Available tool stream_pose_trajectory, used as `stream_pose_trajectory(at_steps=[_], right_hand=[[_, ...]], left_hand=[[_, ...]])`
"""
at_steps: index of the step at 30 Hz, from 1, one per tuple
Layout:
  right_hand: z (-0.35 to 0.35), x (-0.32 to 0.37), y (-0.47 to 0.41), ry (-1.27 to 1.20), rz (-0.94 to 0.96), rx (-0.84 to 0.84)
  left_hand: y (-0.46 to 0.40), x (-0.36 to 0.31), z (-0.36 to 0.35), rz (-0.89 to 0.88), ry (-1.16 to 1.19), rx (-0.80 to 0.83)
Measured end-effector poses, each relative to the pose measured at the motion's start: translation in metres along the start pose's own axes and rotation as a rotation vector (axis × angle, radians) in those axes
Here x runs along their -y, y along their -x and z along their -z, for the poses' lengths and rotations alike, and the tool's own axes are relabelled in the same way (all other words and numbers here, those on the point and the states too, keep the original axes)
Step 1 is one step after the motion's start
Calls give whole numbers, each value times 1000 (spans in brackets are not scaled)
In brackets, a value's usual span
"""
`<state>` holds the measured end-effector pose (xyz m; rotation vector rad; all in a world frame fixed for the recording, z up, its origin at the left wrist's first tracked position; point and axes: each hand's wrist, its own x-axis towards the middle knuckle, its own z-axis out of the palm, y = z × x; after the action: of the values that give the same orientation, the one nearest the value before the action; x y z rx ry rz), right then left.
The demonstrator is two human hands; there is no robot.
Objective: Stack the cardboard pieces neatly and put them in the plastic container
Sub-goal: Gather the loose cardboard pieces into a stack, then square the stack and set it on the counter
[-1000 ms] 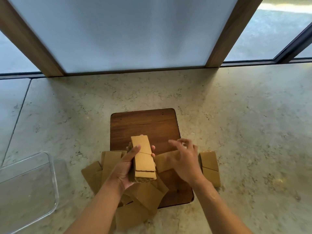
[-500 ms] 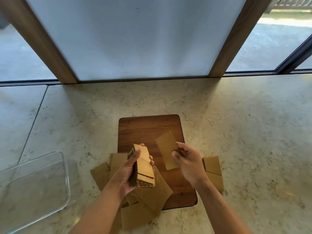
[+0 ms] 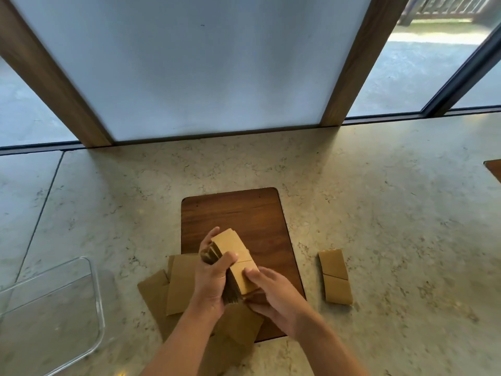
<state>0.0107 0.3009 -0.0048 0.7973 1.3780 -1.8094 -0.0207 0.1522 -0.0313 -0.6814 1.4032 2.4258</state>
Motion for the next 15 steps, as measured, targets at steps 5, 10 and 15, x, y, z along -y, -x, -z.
stream_pose_trajectory(at_steps=[5, 10, 15], right_hand=[[23, -2, 5, -410, 96, 220], [39, 25, -5, 6, 542, 35], [48, 54, -50, 736, 936, -230]], left_hand=[[3, -3, -18, -172, -268, 246], [-12, -30, -21, -223, -434, 343], [-46, -25, -6, -333, -454, 307]])
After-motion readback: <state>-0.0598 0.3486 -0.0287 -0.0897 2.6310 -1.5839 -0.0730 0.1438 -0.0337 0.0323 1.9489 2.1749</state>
